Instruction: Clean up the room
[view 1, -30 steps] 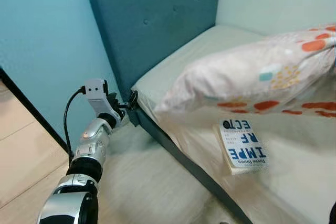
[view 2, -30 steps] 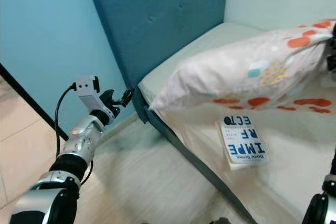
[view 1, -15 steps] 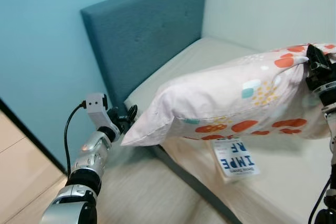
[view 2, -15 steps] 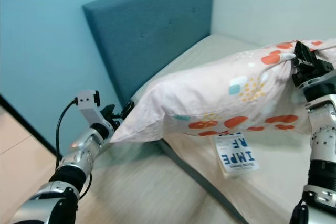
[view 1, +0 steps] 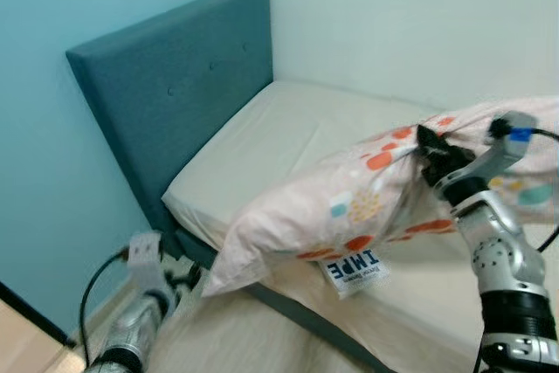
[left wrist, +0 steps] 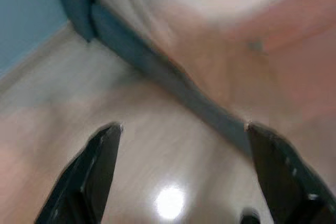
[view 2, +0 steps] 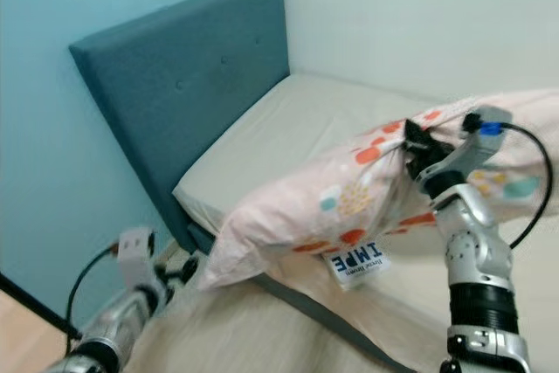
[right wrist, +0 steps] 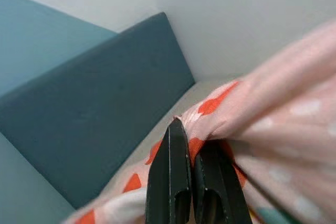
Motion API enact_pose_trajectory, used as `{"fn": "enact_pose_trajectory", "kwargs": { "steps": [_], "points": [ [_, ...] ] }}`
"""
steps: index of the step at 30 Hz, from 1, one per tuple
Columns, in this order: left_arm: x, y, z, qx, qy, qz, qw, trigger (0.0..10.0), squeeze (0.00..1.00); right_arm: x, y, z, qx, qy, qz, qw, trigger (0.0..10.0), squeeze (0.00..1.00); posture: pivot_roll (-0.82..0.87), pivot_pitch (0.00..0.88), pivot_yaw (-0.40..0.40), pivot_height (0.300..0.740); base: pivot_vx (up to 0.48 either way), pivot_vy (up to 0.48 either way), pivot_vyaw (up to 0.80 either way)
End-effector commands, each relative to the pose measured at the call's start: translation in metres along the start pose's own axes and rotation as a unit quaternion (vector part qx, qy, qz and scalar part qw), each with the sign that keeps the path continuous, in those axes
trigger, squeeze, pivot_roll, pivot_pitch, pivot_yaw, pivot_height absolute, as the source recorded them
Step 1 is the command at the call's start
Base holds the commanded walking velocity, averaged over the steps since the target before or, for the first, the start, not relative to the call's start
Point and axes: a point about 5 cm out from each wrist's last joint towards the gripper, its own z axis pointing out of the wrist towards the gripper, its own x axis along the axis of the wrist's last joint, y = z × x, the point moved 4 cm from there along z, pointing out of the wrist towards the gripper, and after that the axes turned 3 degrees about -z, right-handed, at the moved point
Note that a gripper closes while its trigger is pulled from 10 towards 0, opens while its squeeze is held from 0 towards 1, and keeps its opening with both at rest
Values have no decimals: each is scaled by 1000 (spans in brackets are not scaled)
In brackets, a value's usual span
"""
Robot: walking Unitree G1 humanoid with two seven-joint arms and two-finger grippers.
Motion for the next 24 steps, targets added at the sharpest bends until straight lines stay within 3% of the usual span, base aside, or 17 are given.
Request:
{"fn": "enact_pose_trajectory", "kwargs": {
  "steps": [1,5,12,18,24],
  "points": [
    [-24,-19,-10,30,-43,10,999,10000,0,23,-20,6,35,51,-20,998,0,0,17,0,21,739,0,0,800],
    [-51,-27,-20,47,-84,8,995,10000,0,25,-24,5,42,60,-21,997,0,0,11,0,23,739,0,0,795],
    [-74,-28,-29,47,-121,18,991,10000,0,35,-22,3,35,82,-18,996,0,0,1,0,30,739,0,0,799],
    [-80,-26,-31,41,-132,21,990,10000,0,38,-21,2,33,86,-20,996,0,0,2,0,28,739,0,0,796],
    [-84,-25,-32,42,-138,19,989,10000,0,30,-28,4,42,76,-19,996,0,0,3,0,24,739,0,-399,797]
  ]
}}
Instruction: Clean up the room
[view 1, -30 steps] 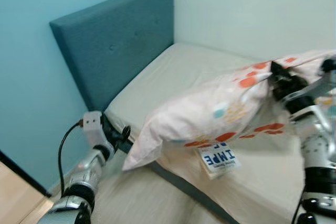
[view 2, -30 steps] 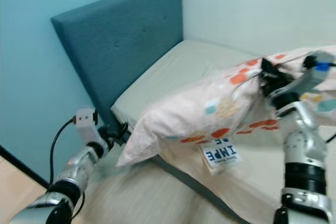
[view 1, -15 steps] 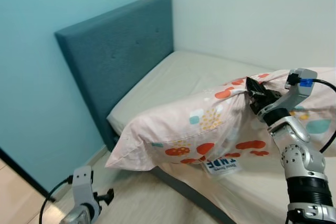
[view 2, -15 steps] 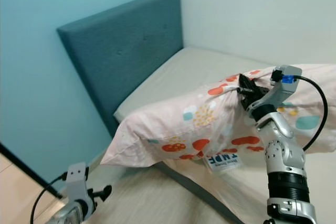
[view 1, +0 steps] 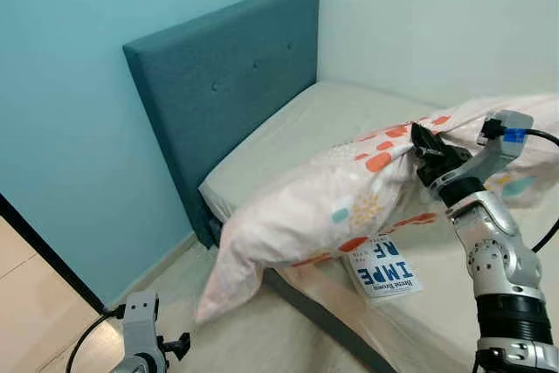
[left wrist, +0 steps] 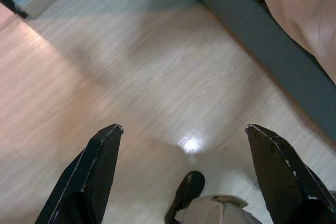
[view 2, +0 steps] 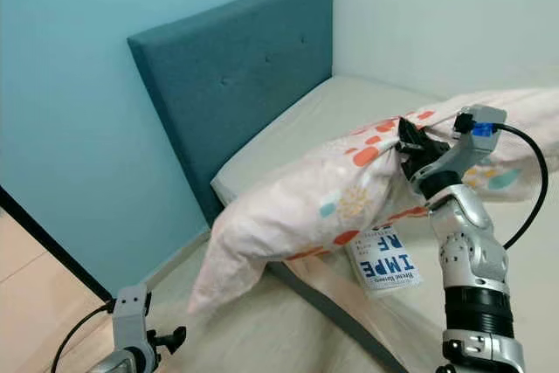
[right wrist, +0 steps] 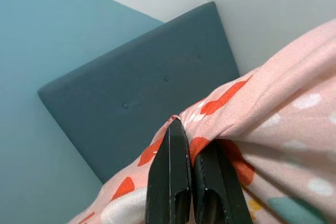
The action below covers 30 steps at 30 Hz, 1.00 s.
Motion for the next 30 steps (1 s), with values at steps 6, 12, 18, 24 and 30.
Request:
{"fn": "enact_pose_trajectory", "kwargs": {
  "steps": [6,12,18,24,30],
  "points": [
    [-9,3,0,8,-15,-1,1000,10000,0,23,-19,4,33,55,-13,998,0,0,3,0,23,739,0,-377,800],
    [-5,3,1,9,-9,-3,1000,10000,0,23,-20,4,35,56,-11,998,118,0,4,0,24,739,0,0,800],
    [-2,4,1,2,-6,2,1000,10000,0,23,-21,4,38,56,-10,998,2039,0,4,0,24,739,0,-363,797],
    [2,9,3,-6,1,-11,1000,10000,0,19,-22,4,39,51,-10,998,10000,0,0,0,29,739,0,-454,799],
    [7,13,4,-8,10,-9,1000,10000,0,13,-22,4,34,44,-2,998,10000,0,0,0,29,739,0,-115,794]
  ]
}}
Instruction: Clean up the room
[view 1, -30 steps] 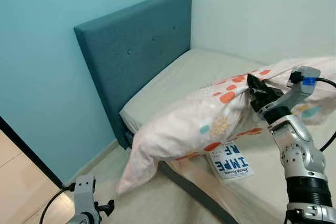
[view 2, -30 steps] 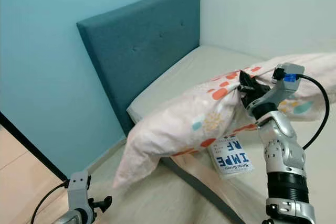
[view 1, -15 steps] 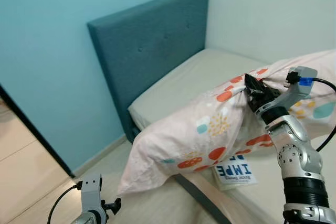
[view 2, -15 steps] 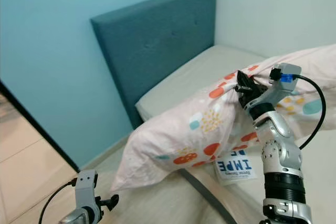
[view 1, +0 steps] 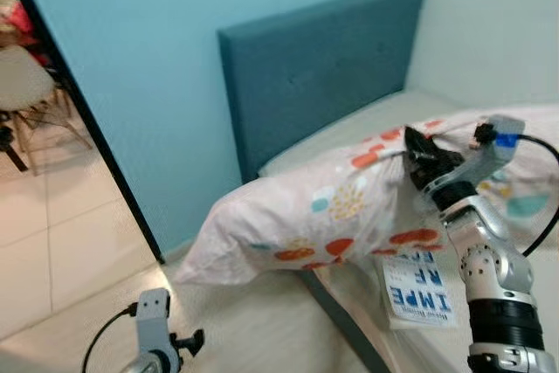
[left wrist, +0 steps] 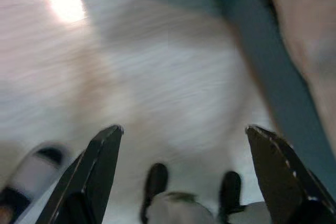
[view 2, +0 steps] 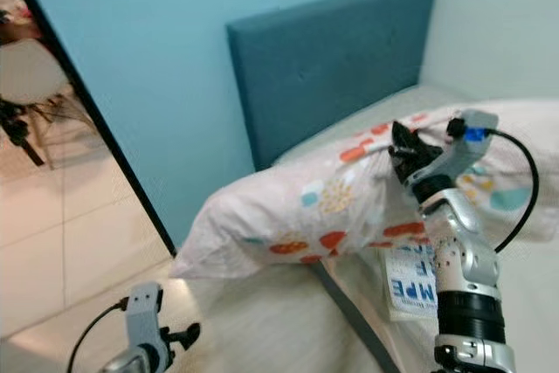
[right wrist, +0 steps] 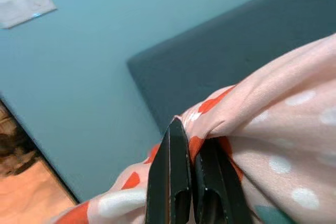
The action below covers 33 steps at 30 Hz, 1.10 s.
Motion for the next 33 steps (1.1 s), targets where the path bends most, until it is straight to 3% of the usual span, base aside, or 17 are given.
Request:
{"fn": "enact_pose_trajectory", "kwargs": {
  "steps": [1,8,16,19,24,33],
  "points": [
    [-1,-7,-1,16,-5,8,1000,10000,0,14,-8,4,8,35,-2,999,10000,0,3,0,29,739,0,0,663],
    [4,-2,0,-1,4,-6,1000,10000,0,14,2,4,-24,34,6,999,10000,0,-1,0,28,739,35,0,0],
    [12,4,2,-13,17,-4,1000,10000,0,14,2,3,-23,37,4,999,10000,0,-4,0,23,739,448,0,0],
    [12,5,2,-15,18,-3,1000,10000,0,11,1,2,-16,22,-18,999,10000,0,-5,0,20,739,480,0,800],
    [9,5,2,-16,14,0,1000,10000,0,14,1,3,-18,27,-11,999,10000,0,-9,0,20,739,480,0,800],
    [5,3,1,-16,9,3,1000,10000,0,14,6,3,-38,24,-10,999,10000,0,-12,0,20,739,480,0,0]
  ]
}}
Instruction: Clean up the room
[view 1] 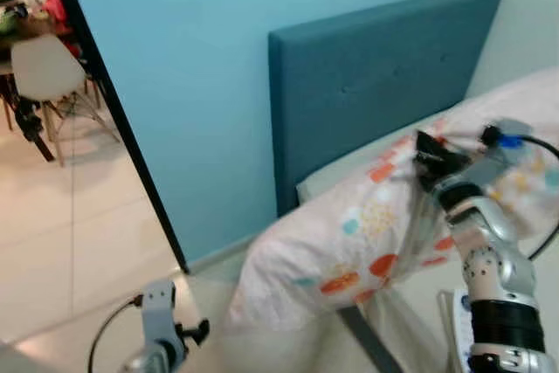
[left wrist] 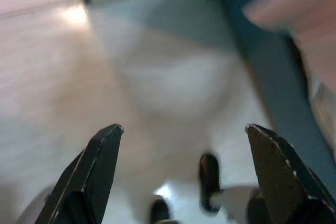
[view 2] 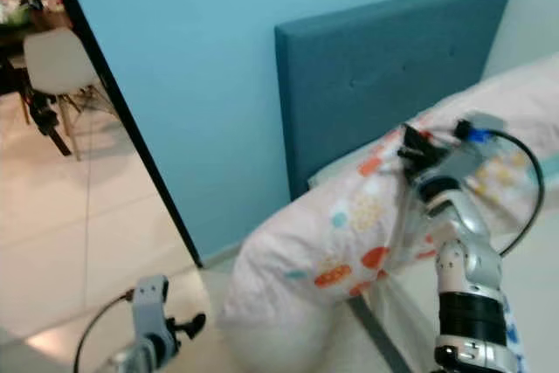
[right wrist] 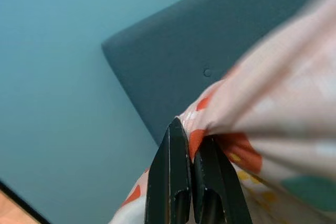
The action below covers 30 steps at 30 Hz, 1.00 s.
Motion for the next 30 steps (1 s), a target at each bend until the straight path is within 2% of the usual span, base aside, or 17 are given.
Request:
{"fn": "enact_pose_trajectory", "kwargs": {
  "steps": [1,17,21,30],
  "points": [
    [-7,-8,-4,9,-9,4,1000,10000,0,22,-23,8,43,41,-5,998,10000,0,-12,0,20,739,480,0,0],
    [-10,-1,-2,-4,-19,32,999,10000,0,21,-16,8,16,40,3,999,10000,0,-14,0,20,739,452,0,0],
    [-12,2,-2,-9,-19,39,999,10000,0,24,-13,8,11,43,2,999,10000,0,-15,0,19,739,0,0,0],
    [-13,4,-2,-19,-21,35,999,10000,0,22,-12,6,6,40,2,999,10000,0,-18,0,20,739,0,-394,0]
  ]
}}
